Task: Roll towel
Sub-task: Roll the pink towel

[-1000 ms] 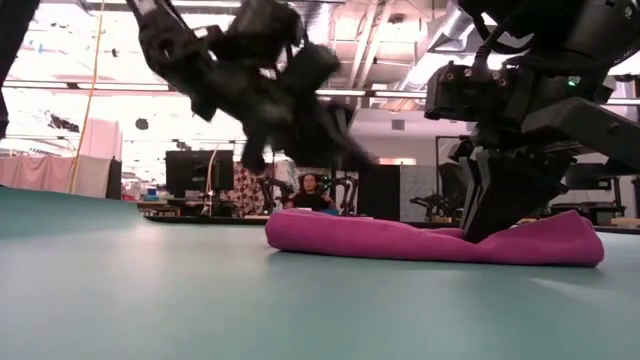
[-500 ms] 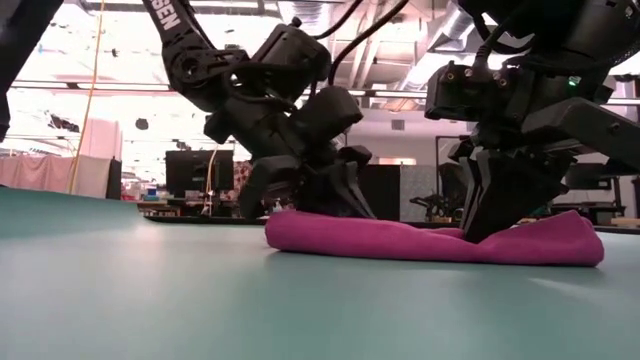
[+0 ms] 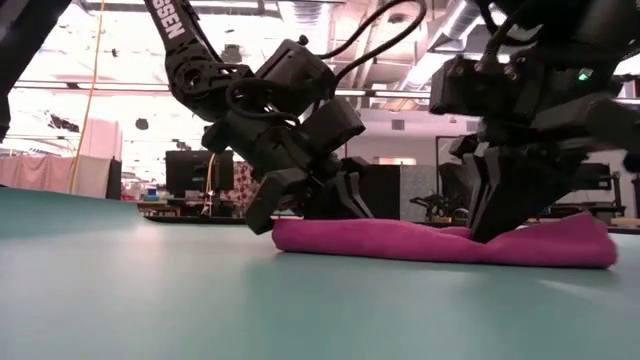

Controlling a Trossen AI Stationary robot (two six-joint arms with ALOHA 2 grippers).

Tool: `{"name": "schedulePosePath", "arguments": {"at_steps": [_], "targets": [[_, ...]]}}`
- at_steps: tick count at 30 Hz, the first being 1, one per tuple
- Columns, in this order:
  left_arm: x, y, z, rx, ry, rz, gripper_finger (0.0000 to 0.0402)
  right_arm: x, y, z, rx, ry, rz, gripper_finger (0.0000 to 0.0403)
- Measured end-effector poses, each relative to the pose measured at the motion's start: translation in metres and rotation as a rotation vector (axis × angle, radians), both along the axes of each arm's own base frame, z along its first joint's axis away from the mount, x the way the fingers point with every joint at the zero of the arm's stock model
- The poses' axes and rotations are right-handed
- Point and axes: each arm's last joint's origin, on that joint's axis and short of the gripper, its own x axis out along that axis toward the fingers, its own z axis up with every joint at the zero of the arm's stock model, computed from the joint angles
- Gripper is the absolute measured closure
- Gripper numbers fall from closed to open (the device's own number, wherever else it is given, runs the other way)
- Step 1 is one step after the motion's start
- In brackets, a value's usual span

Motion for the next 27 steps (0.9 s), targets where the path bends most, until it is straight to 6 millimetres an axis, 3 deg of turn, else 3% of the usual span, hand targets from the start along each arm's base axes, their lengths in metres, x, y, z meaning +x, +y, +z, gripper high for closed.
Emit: {"name": "schedulePosePath", "arguments": {"at_steps": [18, 27], "targets": [[-0.003, 0.007, -0.003, -0.130, 0.082, 0.118, 0.0401, -0.005, 0.027, 0.006, 0.045, -0.035, 0.054, 0.0365], [-0.005, 0.008, -0.004, -0.158, 0.110, 0.152, 0.0401, -0.006, 0.019, 0.005, -0.050, -0.038, -0.010, 0.0356]]}}
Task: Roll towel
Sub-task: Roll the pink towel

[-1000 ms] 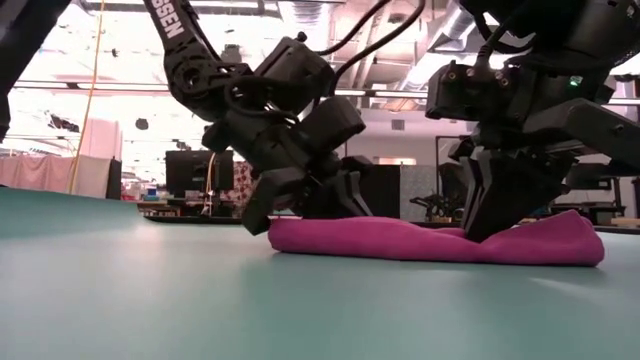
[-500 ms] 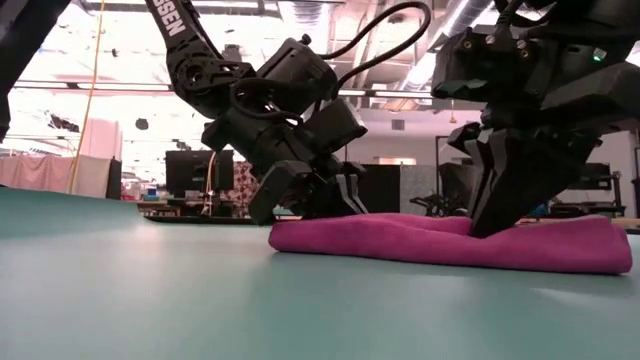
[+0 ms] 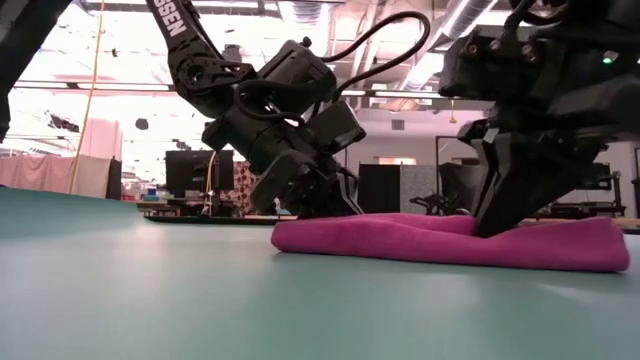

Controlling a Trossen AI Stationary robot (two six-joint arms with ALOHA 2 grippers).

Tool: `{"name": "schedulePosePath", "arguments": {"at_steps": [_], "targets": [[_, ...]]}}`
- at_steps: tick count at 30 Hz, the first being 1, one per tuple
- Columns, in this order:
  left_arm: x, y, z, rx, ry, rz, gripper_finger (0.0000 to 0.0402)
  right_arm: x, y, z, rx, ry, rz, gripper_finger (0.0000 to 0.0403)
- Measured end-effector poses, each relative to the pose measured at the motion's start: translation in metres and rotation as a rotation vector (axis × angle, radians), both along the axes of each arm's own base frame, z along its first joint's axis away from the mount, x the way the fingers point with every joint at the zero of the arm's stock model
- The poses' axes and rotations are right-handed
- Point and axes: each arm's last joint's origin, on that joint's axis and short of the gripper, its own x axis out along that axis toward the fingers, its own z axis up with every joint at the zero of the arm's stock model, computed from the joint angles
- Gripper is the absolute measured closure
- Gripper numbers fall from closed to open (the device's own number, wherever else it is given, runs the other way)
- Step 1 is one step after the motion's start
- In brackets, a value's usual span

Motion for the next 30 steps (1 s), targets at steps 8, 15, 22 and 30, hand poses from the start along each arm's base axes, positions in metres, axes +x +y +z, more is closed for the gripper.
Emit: {"name": "schedulePosePath", "arguments": {"at_steps": [8, 15, 22, 30], "targets": [[-0.005, 0.014, -0.004, -0.091, 0.087, 0.150, 0.0401, 0.006, -0.017, -0.001, -0.094, 0.038, 0.064, 0.0305], [-0.006, 0.017, -0.004, -0.159, 0.112, 0.217, 0.0401, 0.020, -0.035, 0.002, -0.134, -0.008, 0.074, 0.0275], [-0.005, 0.017, -0.004, -0.172, 0.115, 0.233, 0.0401, 0.024, -0.037, 0.002, 0.017, 0.008, 0.079, 0.0275], [-0.006, 0.017, -0.004, -0.183, 0.117, 0.244, 0.0401, 0.018, -0.015, 0.005, 0.066, -0.038, 0.105, 0.0294]]}}
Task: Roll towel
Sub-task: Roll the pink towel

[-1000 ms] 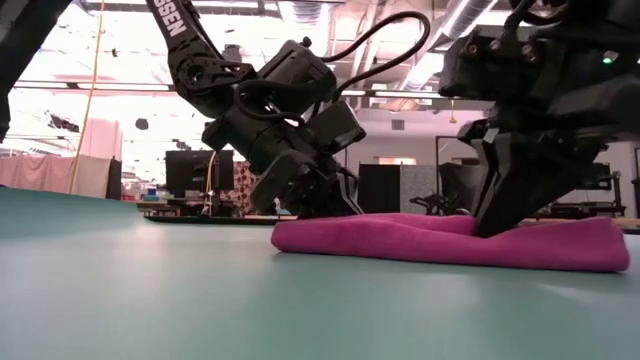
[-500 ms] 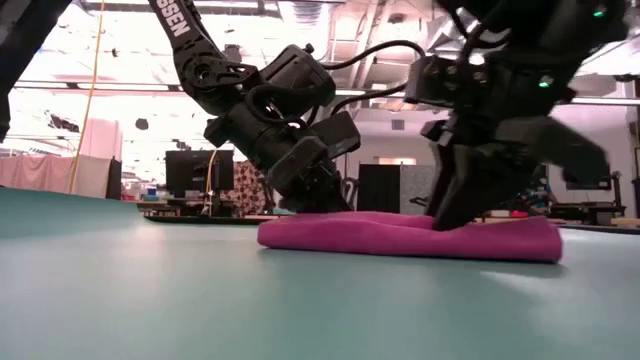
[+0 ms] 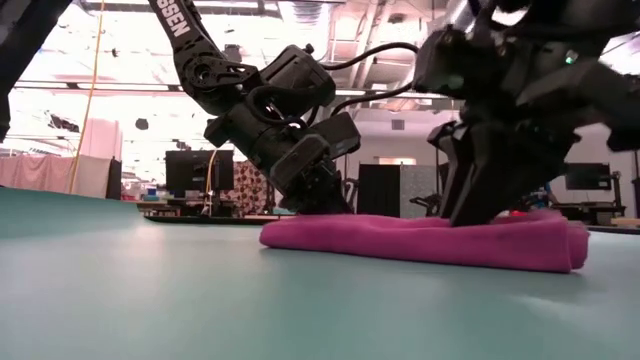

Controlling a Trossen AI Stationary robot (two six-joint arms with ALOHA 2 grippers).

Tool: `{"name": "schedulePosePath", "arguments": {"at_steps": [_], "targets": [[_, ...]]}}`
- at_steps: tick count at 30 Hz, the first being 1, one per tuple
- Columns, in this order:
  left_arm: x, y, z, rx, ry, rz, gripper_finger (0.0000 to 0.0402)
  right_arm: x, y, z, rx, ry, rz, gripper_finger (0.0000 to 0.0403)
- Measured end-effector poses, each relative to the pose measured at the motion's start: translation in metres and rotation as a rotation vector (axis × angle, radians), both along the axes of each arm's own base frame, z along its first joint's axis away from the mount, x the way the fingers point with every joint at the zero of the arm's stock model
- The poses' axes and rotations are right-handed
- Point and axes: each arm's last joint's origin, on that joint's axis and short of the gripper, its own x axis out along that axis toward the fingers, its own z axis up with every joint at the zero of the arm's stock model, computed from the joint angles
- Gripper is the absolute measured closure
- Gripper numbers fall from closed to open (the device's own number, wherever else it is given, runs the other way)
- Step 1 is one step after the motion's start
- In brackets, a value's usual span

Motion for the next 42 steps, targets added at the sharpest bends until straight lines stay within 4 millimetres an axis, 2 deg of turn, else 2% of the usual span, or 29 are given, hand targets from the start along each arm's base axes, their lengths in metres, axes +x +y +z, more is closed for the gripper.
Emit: {"name": "schedulePosePath", "arguments": {"at_steps": [5, 10, 20, 29, 32, 39, 42], "targets": [[0.000, 0.000, 0.000, -0.005, 0.001, 0.005, 0.0401, -0.002, 0.009, 0.002, 0.018, -0.026, 0.020, 0.0296], [0.000, 0.000, 0.001, -0.024, 0.000, 0.003, 0.0401, -0.002, 0.002, -0.002, 0.042, -0.004, -0.053, 0.0296], [0.000, 0.000, 0.001, -0.037, 0.002, -0.004, 0.0401, 0.011, 0.004, -0.023, 0.033, 0.004, -0.064, 0.0296], [-0.003, 0.010, 0.000, -0.096, 0.025, -0.011, 0.0401, 0.008, 0.008, -0.021, -0.002, 0.024, -0.032, 0.0296], [-0.007, 0.010, 0.007, -0.102, 0.050, -0.011, 0.0401, 0.007, 0.007, -0.024, -0.010, 0.048, -0.039, 0.0296], [-0.022, 0.010, 0.053, -0.038, 0.040, 0.000, 0.0402, 0.007, 0.004, -0.025, -0.049, 0.052, -0.014, 0.0296], [-0.023, 0.010, 0.064, 0.021, 0.019, 0.003, 0.0402, 0.008, 0.004, -0.025, -0.060, 0.049, -0.010, 0.0296]]}}
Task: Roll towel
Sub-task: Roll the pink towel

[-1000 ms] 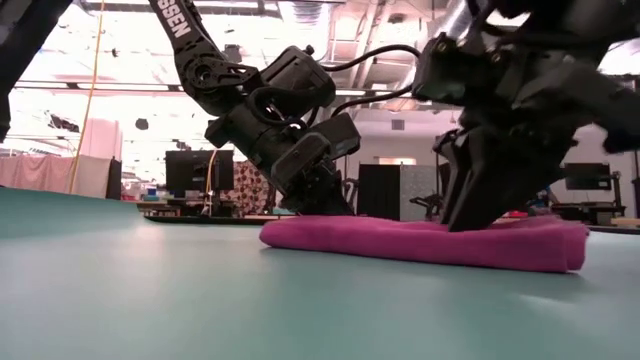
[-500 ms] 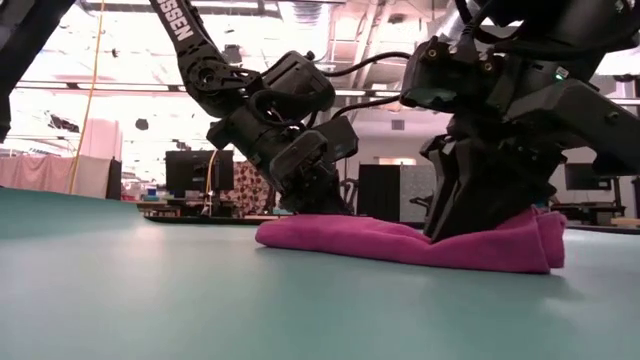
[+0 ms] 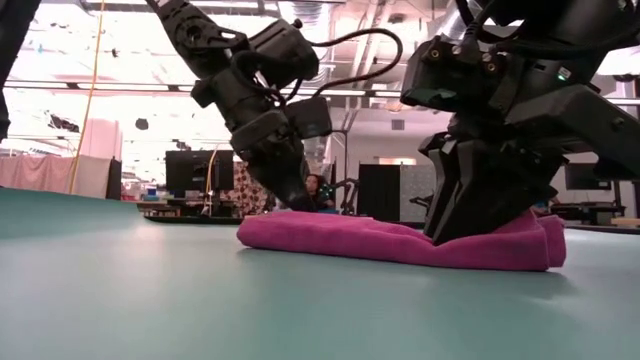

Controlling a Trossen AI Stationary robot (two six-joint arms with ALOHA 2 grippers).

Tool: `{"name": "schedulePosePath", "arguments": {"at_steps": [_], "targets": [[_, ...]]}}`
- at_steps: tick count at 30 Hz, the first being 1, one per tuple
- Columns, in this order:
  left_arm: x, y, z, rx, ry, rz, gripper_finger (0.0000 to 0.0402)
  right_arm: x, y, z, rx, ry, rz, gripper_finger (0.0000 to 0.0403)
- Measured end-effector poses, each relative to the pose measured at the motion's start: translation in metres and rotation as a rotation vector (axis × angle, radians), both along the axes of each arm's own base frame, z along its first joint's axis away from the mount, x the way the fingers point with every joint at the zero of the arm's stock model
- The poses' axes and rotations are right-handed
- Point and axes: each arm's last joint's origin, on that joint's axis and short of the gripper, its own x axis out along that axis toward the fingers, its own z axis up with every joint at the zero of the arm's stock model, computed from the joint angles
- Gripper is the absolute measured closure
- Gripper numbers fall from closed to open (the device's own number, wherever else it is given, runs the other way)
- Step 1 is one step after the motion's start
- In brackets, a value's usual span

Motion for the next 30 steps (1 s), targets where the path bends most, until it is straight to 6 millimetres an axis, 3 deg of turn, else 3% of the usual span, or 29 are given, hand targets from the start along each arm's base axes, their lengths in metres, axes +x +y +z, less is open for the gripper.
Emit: {"name": "schedulePosePath", "arguments": {"at_steps": [6, 15, 20, 24, 30], "targets": [[0.002, -0.004, 0.003, -0.002, -0.035, -0.036, 0.0402, 0.001, -0.002, -0.001, -0.004, 0.001, -0.001, 0.0296], [0.004, -0.043, 0.002, 0.093, -0.121, -0.196, 0.0402, 0.000, -0.002, -0.001, -0.012, 0.003, 0.006, 0.0296], [0.005, -0.036, -0.005, 0.152, -0.101, -0.167, 0.0402, 0.000, -0.002, -0.001, -0.019, 0.003, 0.021, 0.0296], [0.008, -0.024, -0.019, 0.094, -0.082, -0.193, 0.0402, 0.000, 0.001, 0.000, -0.030, 0.000, 0.051, 0.0296], [0.009, -0.024, -0.027, 0.076, -0.054, -0.223, 0.0402, 0.000, 0.003, 0.002, -0.055, -0.005, 0.063, 0.0296]]}}
